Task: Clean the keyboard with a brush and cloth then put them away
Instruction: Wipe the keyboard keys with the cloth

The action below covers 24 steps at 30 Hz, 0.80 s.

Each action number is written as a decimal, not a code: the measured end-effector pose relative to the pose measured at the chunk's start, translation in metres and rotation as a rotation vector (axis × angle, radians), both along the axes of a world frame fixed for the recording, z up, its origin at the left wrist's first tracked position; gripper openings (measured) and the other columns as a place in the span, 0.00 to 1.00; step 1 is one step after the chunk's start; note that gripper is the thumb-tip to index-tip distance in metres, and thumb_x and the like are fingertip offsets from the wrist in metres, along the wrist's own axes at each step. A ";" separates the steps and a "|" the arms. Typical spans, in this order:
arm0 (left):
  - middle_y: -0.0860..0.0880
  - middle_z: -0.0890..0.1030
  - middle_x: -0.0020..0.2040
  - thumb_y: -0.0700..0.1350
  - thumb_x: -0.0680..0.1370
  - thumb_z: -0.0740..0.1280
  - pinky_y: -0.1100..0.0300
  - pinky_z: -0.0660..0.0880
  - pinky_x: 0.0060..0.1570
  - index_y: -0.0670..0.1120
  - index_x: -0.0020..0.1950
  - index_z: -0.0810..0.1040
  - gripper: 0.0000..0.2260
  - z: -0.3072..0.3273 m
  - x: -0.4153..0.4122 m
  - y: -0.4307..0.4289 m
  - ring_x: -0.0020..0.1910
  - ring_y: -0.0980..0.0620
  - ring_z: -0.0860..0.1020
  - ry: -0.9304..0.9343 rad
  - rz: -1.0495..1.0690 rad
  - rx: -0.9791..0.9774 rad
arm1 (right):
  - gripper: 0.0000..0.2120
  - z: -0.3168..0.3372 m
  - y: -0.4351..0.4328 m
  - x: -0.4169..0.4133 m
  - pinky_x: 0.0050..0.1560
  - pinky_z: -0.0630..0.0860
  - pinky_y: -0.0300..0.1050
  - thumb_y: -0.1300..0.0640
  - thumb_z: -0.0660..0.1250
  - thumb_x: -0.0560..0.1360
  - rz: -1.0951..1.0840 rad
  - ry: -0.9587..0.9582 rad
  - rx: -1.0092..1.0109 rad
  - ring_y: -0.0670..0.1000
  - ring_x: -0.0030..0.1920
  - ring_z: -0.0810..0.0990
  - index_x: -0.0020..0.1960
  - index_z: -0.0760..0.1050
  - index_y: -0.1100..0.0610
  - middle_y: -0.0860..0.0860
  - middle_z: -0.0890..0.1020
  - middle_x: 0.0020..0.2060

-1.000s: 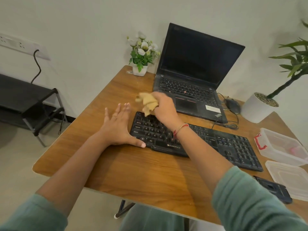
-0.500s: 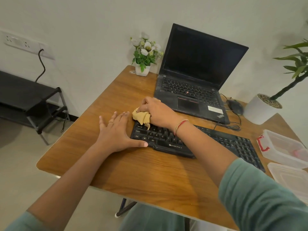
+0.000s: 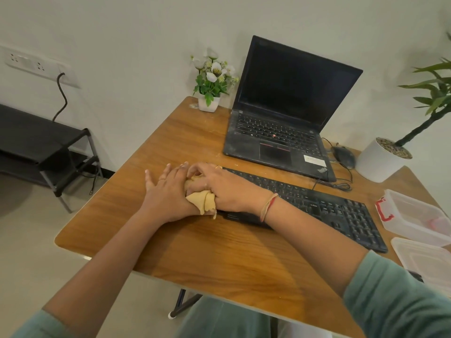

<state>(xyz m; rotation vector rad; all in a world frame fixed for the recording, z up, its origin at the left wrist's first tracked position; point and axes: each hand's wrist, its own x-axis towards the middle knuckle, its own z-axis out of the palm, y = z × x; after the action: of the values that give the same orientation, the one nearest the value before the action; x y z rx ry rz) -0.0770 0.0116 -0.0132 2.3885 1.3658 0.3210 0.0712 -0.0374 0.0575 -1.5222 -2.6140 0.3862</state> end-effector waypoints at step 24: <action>0.51 0.51 0.78 0.84 0.49 0.46 0.39 0.38 0.70 0.50 0.76 0.47 0.62 0.003 -0.001 0.001 0.76 0.51 0.47 0.081 -0.008 0.013 | 0.16 -0.006 0.043 0.044 0.54 0.70 0.46 0.63 0.62 0.76 -0.296 -0.025 0.072 0.50 0.57 0.69 0.60 0.76 0.50 0.50 0.71 0.59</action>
<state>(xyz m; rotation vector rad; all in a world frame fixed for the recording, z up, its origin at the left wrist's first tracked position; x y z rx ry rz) -0.0781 0.0127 -0.0101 2.4419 1.3925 0.2338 0.1157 0.0052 0.0519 -1.8613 -2.3383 0.2447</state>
